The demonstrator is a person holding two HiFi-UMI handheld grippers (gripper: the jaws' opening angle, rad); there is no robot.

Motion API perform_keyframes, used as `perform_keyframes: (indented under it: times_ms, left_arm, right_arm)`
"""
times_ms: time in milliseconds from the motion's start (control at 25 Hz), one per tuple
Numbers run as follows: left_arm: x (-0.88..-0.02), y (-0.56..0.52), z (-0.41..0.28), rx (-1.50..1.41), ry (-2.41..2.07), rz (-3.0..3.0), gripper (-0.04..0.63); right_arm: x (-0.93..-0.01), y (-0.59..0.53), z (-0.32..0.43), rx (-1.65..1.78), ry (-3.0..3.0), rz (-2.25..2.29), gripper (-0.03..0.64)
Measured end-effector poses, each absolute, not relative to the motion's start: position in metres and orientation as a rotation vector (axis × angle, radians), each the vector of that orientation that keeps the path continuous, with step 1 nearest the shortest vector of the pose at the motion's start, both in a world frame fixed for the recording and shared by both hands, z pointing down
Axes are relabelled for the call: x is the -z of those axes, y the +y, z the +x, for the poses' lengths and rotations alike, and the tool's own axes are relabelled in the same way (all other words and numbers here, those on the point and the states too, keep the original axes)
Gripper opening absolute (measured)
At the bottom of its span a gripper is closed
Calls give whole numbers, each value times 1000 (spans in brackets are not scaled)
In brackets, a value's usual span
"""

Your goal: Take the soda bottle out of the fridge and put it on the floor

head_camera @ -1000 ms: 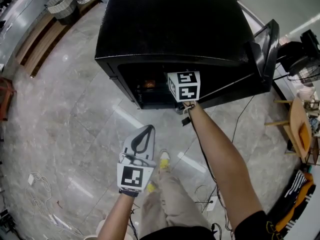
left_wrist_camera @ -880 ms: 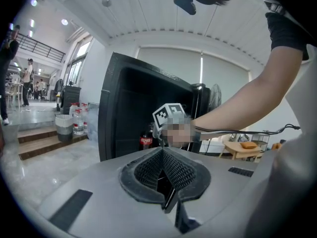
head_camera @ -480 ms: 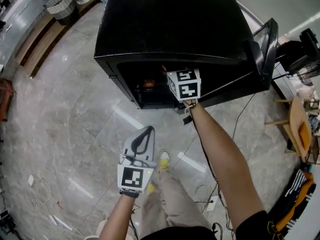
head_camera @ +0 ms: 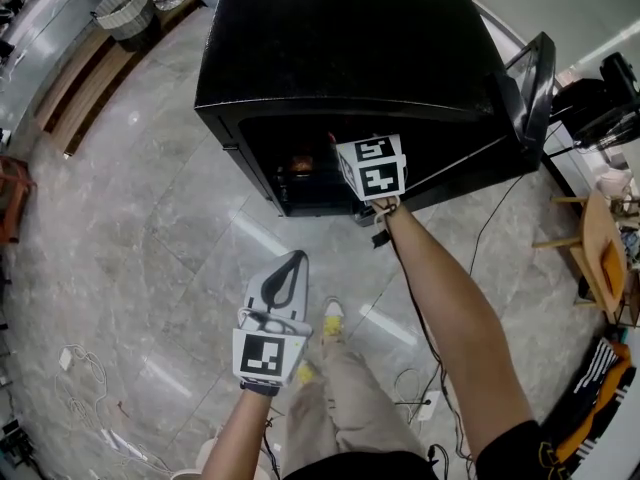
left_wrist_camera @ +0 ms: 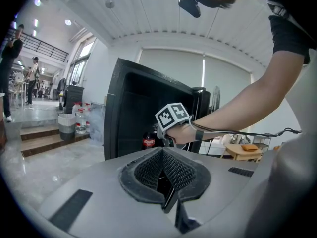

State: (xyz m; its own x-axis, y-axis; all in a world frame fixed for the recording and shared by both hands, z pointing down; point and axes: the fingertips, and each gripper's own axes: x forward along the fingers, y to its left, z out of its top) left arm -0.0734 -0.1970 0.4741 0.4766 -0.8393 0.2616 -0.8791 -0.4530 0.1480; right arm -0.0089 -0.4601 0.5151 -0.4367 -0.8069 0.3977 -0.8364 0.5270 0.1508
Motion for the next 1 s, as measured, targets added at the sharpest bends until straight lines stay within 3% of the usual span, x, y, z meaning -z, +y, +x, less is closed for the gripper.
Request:
perform_keyframes:
  times_ms: [400, 1000]
  left_arm:
    - [-456, -146, -89, -197, -1474, 2455, 17]
    - [-411, 17, -129, -194, -1487, 2477, 17]
  right_arm:
    - [-493, -403, -6, -98, -2354, 1309, 128]
    - [-422, -208, -10, -138, -2388, 1285, 127]
